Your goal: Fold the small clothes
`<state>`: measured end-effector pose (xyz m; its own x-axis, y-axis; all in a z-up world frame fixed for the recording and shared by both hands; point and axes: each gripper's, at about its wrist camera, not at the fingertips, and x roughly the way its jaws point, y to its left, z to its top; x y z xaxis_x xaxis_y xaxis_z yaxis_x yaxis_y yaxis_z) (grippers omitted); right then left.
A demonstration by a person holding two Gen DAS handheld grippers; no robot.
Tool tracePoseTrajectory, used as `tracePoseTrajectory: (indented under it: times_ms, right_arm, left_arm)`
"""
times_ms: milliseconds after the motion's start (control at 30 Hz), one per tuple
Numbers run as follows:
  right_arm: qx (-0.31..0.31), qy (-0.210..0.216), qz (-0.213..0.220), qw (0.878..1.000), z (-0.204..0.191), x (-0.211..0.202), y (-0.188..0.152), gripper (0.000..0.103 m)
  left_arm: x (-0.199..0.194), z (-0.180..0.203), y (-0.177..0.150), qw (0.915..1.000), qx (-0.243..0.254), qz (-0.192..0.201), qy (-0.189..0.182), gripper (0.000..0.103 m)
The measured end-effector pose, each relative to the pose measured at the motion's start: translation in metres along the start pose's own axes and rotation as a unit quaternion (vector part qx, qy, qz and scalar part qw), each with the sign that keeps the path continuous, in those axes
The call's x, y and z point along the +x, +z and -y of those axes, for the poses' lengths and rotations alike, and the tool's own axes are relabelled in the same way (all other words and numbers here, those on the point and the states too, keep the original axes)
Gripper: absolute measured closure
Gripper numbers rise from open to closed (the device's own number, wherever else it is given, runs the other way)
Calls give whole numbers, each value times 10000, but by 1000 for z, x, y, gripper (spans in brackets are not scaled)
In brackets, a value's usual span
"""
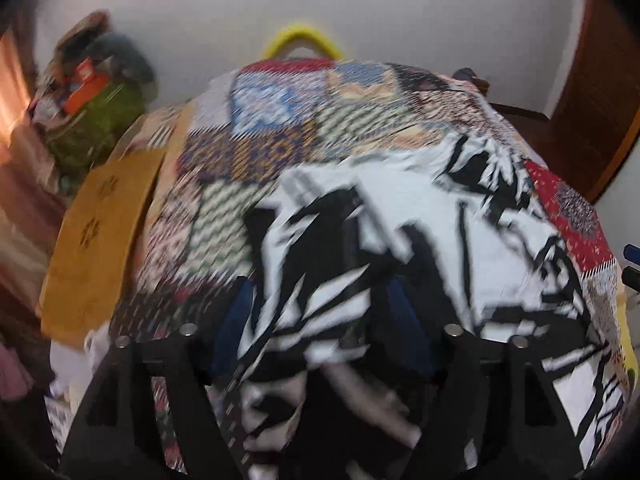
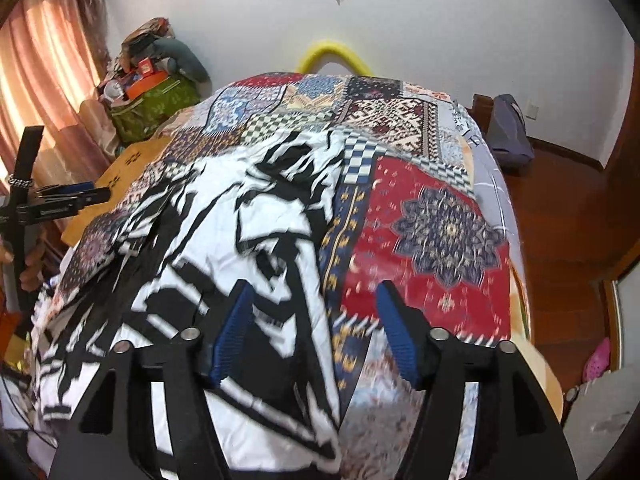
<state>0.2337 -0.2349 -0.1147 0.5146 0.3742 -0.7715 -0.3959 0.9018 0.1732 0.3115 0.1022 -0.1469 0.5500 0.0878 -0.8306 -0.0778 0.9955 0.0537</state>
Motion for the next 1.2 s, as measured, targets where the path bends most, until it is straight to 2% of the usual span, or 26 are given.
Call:
tracePoseTrajectory:
  times_ms: [100, 267, 400, 433, 500, 567, 600, 633, 700, 900, 1000, 1100, 1167, 1200]
  right_arm:
    - [63, -12, -149, 9999, -3, 8, -16, 38]
    - [360, -131, -659, 9971, 6, 47, -40, 38]
    - [654, 2, -897, 9938, 14, 70, -47, 38]
    - [680, 46, -896, 9936, 14, 73, -48, 42]
    - [640, 60, -849, 9943, 11, 75, -47, 52]
    - [571, 90, -866, 9946, 9, 79, -44, 75]
    - [566, 92, -876, 9945, 9, 81, -43, 80]
    - [556, 70, -874, 9946, 9, 83, -42, 90]
    - [582, 88, -854, 9946, 9, 84, -42, 94]
    - [748, 75, -774, 9942, 4, 76, -47, 96]
    - [706, 123, -793, 9943, -3, 70, -49, 96]
    - [675, 141, -803, 9944, -5, 59, -52, 94]
    - [654, 150, -833, 9943, -4, 51, -55, 84]
    - [662, 146, -844, 9941, -2, 48, -57, 80]
  left_arm:
    - [3, -26, -31, 9995, -169, -252, 121, 30]
    - [32, -61, -81, 9936, -580, -952, 197, 30]
    - [59, -70, -103, 9861, -844, -1412, -217, 31]
    - [64, -69, -103, 9850, -874, -1449, -324, 35]
    - [70, -67, -99, 9843, -915, -1410, -537, 52]
    - [75, -62, -89, 9838, -936, -1384, -654, 78]
    - [79, -59, -83, 9846, -900, -1372, -609, 83]
    - [82, -55, -77, 9856, -845, -1357, -543, 90]
    - [89, -46, -65, 9884, -673, -1310, -370, 96]
    - [109, -49, -34, 9913, -551, -1186, 123, 97]
    - [107, -59, -33, 9901, -648, -1243, 7, 96]
    - [93, -67, -45, 9893, -712, -1271, -119, 88]
    - [85, -71, -56, 9888, -707, -1300, -164, 73]
    - [79, -74, -63, 9888, -683, -1317, -166, 70]
